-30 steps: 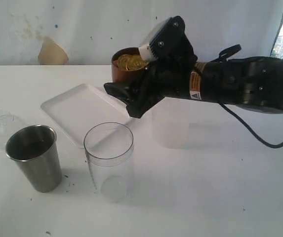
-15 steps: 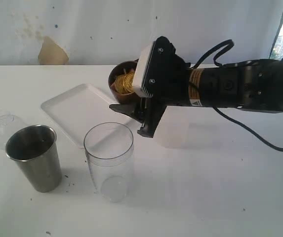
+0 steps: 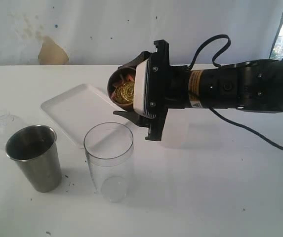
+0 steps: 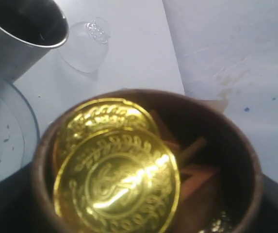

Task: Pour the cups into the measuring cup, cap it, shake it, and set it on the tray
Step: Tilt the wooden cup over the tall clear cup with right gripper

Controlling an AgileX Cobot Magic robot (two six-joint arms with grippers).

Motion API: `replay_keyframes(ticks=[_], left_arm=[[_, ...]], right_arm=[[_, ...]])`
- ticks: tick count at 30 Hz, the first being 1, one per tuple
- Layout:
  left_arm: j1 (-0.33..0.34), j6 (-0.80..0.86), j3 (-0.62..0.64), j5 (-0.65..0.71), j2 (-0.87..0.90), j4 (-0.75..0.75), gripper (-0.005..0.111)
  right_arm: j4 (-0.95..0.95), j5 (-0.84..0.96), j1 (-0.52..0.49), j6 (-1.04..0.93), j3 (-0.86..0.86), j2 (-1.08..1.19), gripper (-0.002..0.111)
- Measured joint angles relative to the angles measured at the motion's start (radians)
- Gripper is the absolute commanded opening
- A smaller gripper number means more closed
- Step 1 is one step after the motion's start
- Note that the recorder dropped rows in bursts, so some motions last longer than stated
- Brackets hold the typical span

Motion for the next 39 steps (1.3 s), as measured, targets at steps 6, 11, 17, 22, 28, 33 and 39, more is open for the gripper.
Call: replay_keyframes(ticks=[6, 11, 17, 22, 28, 33, 39], left_arm=[[0.000, 0.000, 0.000, 0.000, 0.000, 0.000, 0.000], [0.000, 0.000, 0.000, 0.000, 0.000, 0.000, 0.000], [0.000, 0.000, 0.000, 0.000, 0.000, 0.000, 0.000], [0.000, 0.000, 0.000, 0.000, 0.000, 0.000, 0.000], [0.000, 0.000, 0.000, 0.000, 0.000, 0.000, 0.000], [0.000, 0.000, 0.000, 0.000, 0.000, 0.000, 0.000], [0.000, 0.000, 0.000, 0.000, 0.000, 0.000, 0.000]], right_arm=[[0.000, -0.004, 0.000, -0.060, -0.001, 0.000, 0.000], [0.000, -0.013, 0.000, -0.069, -0.011, 0.000, 0.000], [0.044, 0.025, 0.038, -0.071, -0.021, 0.000, 0.000], [0.050, 0.046, 0.058, -0.071, -0.035, 0.000, 0.000], [0.026, 0.064, 0.058, -0.108, -0.035, 0.000, 0.000], [-0.006, 0.066, 0.058, -0.151, -0.035, 0.000, 0.000], [-0.023, 0.066, 0.058, -0.241, -0.035, 0.000, 0.000]])
